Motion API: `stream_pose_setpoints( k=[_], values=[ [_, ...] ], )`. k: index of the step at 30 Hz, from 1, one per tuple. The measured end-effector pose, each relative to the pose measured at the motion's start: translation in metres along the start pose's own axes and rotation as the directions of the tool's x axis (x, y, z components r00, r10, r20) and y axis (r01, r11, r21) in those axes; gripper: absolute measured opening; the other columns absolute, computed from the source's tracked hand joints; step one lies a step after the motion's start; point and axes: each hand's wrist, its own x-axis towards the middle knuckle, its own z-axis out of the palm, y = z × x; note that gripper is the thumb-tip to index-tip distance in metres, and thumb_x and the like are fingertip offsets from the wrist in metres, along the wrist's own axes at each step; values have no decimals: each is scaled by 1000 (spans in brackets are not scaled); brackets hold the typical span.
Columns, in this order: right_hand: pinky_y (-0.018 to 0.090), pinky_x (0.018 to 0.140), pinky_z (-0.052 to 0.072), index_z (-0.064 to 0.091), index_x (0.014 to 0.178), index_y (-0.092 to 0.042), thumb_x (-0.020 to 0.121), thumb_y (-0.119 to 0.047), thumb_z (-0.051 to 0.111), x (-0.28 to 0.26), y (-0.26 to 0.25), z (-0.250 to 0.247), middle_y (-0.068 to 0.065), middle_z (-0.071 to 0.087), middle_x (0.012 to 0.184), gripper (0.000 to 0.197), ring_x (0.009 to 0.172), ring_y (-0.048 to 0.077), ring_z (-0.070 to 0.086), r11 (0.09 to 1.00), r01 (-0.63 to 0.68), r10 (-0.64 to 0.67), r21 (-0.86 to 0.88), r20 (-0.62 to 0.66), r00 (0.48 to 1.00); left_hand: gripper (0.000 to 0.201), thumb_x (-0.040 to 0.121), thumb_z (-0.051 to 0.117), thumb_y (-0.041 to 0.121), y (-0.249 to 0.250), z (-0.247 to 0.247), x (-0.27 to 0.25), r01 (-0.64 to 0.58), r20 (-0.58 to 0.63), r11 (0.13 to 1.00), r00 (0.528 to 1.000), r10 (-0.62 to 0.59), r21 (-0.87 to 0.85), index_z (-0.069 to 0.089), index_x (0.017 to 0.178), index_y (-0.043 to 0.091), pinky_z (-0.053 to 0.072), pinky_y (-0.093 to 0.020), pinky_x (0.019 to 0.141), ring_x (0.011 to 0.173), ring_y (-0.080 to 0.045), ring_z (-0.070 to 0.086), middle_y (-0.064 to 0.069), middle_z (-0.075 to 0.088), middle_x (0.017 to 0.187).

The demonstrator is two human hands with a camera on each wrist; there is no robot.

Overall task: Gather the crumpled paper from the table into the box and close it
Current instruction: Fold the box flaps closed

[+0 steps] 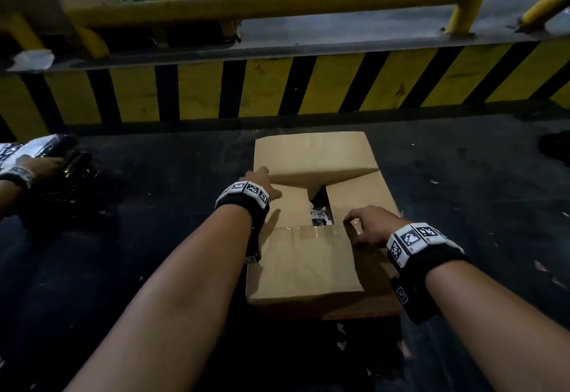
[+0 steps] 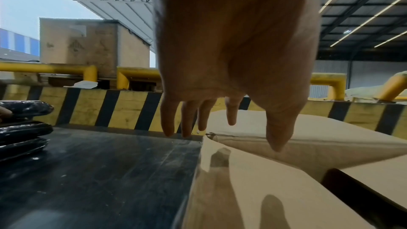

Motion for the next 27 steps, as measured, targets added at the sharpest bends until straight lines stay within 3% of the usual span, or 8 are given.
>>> stream_pose_setpoints(
  k=[7,11,14,16,18,22,24,27],
  values=[
    [35,95,51,59,130,-30,73,-17,83,12,1,0,1,59,133,63,118,23,57,997,-67,65,30,53,996,99,79,70,55,-8,-4,47,23,36,981,999,-16,-193,16,155,22,46,-48,102,127,-40,52,-16,46,149],
    [35,94,51,55,134,-29,73,-18,84,9,1,4,5,54,135,68,119,27,56,994,-98,98,37,14,995,107,83,73,44,-4,-11,45,16,-73,915,996,-50,-403,-4,156,28,45,-49,104,125,-45,52,-26,40,149],
    [49,104,45,36,145,-35,75,-13,79,0,0,15,8,34,148,86,131,34,43,990,-132,137,55,-95,986,103,85,67,53,2,-23,25,-56,-202,828,977,-70,-558,-7,153,36,40,-54,106,129,-48,47,-29,29,153],
    [62,115,24,12,152,-39,76,-12,76,-9,-1,21,11,10,160,103,146,40,15,991,-126,110,-47,-259,960,89,88,58,60,4,-30,5,-153,-292,740,954,-61,-655,-2,151,42,38,-56,107,132,-45,45,-25,30,154],
    [68,115,3,-13,152,-40,75,-19,78,-21,-3,22,10,-15,163,121,149,41,-14,982,-107,28,-156,-440,898,68,92,52,59,2,-32,-19,-253,-384,674,922,-49,-694,14,146,43,41,-57,105,129,-39,48,-18,39,150],
    [71,110,-9,-19,153,-36,57,-34,90,-33,-1,18,12,-24,162,146,145,44,-25,961,-50,-130,-273,-604,786,31,97,50,47,-13,-18,-63,-340,-446,782,891,90,-522,60,113,23,56,-47,88,96,-20,63,-3,64,108],
    [72,110,-9,-15,154,-36,60,-48,86,-32,3,13,11,-24,163,139,146,45,-22,963,-41,-113,-267,-536,837,27,96,58,38,-21,-5,-78,-314,-395,844,909,134,-435,69,107,17,55,-43,89,96,-23,65,-6,67,106],
    [73,112,0,5,154,-39,79,-62,64,-23,14,17,4,-4,166,98,150,40,0,969,-32,-42,-244,-293,955,29,94,62,32,-30,20,-96,-228,-165,934,968,187,-276,70,117,16,47,-37,101,115,-25,58,-7,59,126]
  ],
)
